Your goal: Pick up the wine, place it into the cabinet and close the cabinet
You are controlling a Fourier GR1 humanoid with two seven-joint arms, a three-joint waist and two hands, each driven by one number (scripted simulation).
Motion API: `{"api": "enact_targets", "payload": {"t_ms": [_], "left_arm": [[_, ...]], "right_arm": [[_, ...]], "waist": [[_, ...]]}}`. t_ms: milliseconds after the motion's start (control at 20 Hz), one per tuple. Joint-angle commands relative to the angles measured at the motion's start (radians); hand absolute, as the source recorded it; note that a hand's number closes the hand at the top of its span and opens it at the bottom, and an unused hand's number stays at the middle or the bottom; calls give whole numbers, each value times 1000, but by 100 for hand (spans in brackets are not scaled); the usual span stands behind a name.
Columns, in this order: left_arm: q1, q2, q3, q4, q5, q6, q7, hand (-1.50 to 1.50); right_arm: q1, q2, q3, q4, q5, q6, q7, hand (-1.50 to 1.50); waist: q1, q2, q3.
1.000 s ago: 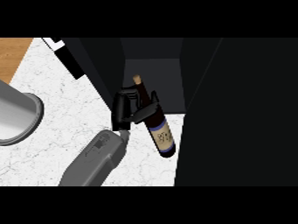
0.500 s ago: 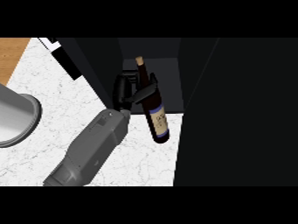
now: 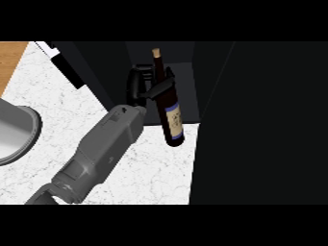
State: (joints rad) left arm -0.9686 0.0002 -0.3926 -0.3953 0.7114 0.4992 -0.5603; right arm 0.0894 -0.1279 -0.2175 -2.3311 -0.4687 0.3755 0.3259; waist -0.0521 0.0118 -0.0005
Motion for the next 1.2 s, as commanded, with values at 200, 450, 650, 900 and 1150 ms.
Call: {"api": "enact_targets", "payload": {"t_ms": [200, 450, 650, 900, 1150], "left_arm": [[-81, 0, -34, 146, 13, 28, 41, 150], [40, 0, -59, 154, 19, -8, -68, 150], [10, 1, -61, 200, 23, -31, -43, 150], [37, 2, -70, 185, 48, -8, -100, 150], [17, 2, -62, 218, 46, -10, -167, 150]], "right_arm": [[-26, 8, 28, 25, 36, 19, -28, -150], [-90, 2, 32, 28, 47, -26, 2, -150], [-47, 2, 28, -4, 8, -9, 8, -150], [-84, -12, -2, 58, -3, 1, -17, -150], [-73, 0, 21, 21, 0, -12, 0, -150]], "waist": [[-22, 9, 0], [-18, 13, -2], [-29, 13, -1], [-50, 20, -1], [-58, 23, -2]]}}
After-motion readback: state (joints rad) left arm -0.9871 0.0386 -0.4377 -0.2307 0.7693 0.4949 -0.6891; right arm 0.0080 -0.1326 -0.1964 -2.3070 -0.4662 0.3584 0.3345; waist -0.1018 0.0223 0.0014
